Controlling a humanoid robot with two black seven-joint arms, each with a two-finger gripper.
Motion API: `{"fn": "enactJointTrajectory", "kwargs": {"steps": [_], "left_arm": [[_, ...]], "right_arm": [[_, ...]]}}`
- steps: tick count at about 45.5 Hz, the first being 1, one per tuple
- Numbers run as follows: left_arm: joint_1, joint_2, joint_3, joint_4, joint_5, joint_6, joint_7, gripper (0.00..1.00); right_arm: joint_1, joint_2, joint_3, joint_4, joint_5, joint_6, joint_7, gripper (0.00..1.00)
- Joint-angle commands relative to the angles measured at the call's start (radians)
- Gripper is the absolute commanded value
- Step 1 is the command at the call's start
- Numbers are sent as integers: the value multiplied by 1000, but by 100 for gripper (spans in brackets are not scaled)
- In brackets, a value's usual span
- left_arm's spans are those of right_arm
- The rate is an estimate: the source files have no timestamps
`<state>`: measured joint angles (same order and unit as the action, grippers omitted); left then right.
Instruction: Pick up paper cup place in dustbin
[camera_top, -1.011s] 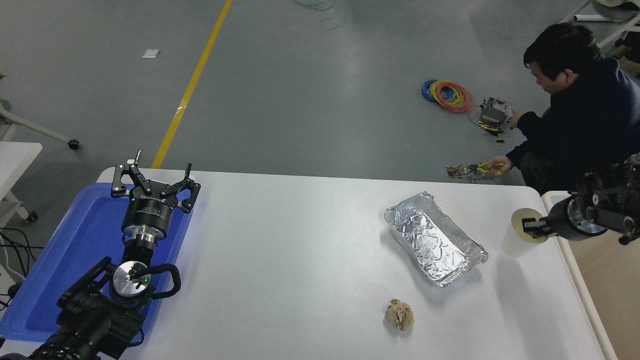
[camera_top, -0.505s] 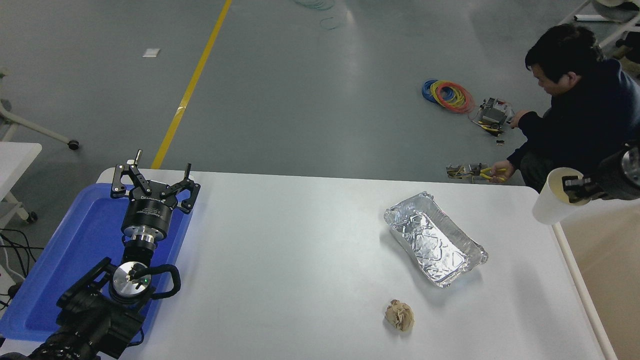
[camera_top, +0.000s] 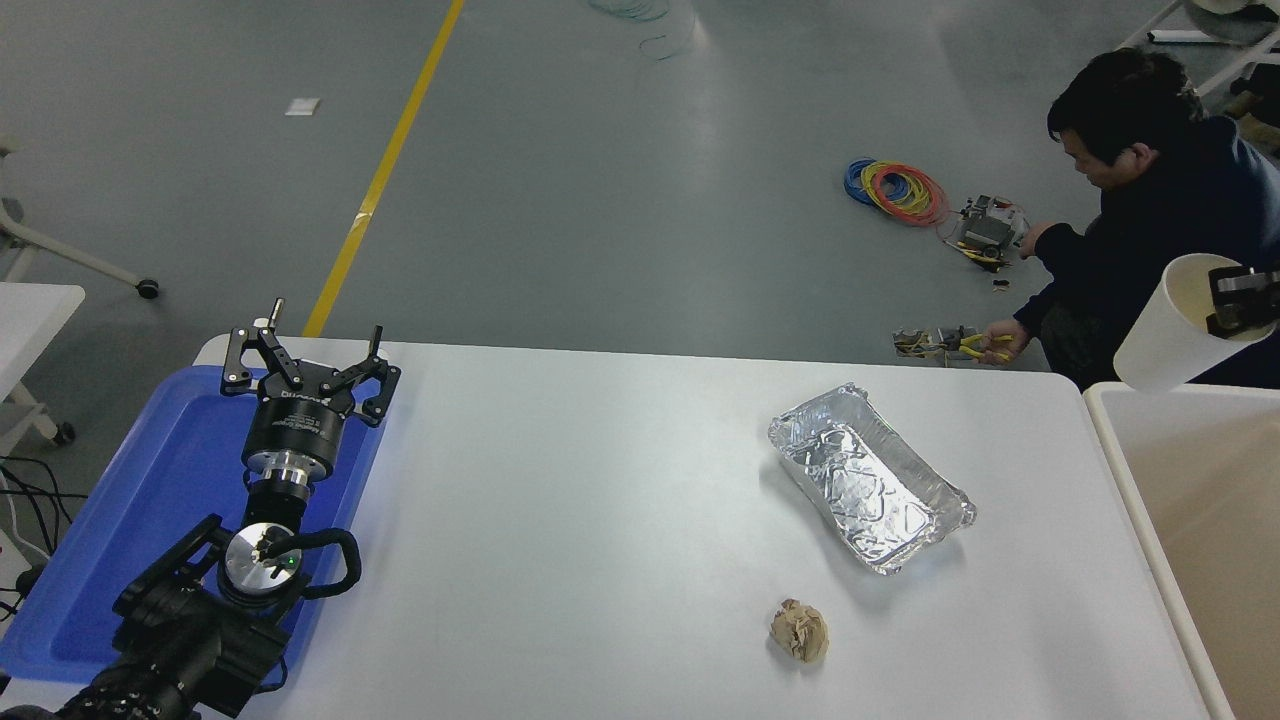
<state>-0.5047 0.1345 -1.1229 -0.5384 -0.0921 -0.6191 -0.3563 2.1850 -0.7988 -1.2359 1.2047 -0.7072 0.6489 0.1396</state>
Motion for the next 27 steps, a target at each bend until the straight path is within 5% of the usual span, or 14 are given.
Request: {"fn": "enactJointTrajectory", "kwargs": {"steps": [1, 13, 27], "left_arm": [[0, 1, 0, 0, 0, 1, 0, 100], [0, -1, 0, 0, 0, -1, 0, 100], [0, -1, 0, 0, 2, -1, 0, 100]], "right_arm": [[33, -6, -16, 19, -6, 9, 0, 0], [-89, 4, -10, -97, -9, -51, -2, 0], [-471, 21, 65, -560, 9, -172, -2, 0]]}}
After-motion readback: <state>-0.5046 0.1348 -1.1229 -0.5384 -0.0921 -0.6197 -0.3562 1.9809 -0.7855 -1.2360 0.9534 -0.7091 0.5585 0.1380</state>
